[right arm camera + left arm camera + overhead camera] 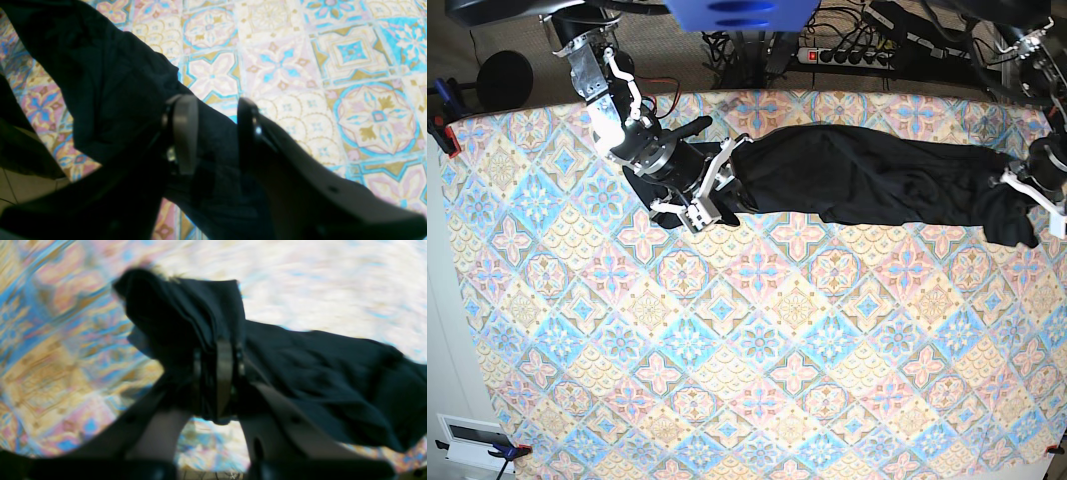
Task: Layout the t-shirt on the table in an organized manner, then fold the t-shirt properly
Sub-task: 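Release the sleeve and regrasp the strip end with the left gripper, then fold the strip end with the left gripper toward the right gripper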
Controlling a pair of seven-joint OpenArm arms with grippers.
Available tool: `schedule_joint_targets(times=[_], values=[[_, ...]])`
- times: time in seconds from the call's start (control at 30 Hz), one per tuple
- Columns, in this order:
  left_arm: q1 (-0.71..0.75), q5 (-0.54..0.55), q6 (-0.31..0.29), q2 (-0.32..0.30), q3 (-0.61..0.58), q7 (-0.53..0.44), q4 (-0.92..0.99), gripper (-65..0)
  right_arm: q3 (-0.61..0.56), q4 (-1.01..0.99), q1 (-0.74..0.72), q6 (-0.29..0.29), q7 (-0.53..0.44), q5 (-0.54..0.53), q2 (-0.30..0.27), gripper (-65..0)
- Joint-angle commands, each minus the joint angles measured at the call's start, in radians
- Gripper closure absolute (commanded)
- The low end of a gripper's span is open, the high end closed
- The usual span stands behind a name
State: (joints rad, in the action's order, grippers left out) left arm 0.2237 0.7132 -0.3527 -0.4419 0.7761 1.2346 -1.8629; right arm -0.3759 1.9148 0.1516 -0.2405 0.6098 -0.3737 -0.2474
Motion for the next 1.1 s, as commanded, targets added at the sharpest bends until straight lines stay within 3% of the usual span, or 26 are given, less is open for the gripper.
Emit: schedule_joint_targets(times=[0.0,0.17,0.3,0.5,0.73,1.07], values=[[-0.002,0.006,0.002,0.012,0.010,0.014,-0.045,-0.1,0.004,0.021,-0.010,-0.006,-0.028,-0.014,-0.002,-19.3],[0.015,0.006,0.002,0.128,-0.007,0.053,-0.113,-0.1,0.047,0.022,-0.004,-0.006,-0.028,-0.014,-0.002,-19.3],[0.047,0.001,0.002,0.170,-0.119,0.047,-0.114,-0.1,0.048,0.022,-0.008,-0.006,-0.028,-0.014,-0.002,-19.3],[0.059,0.001,0.004,0.237,-0.188,0.046,-0.114,-0.1,0.081,0.022,-0.004,-0.006,-0.028,-0.014,-0.002,-19.3],[0.059,0.000,0.004,0.239,-0.347,0.046,-0.111,-0.2,0.081,0.022,-0.004,-0.006,-0.028,-0.014,-0.002,-19.3],[0.076,0.000,0.004,0.232,-0.402,0.049,-0.109,-2.3,0.081,0.022,-0.011,-0.006,-0.028,-0.014,-0.002,-19.3]])
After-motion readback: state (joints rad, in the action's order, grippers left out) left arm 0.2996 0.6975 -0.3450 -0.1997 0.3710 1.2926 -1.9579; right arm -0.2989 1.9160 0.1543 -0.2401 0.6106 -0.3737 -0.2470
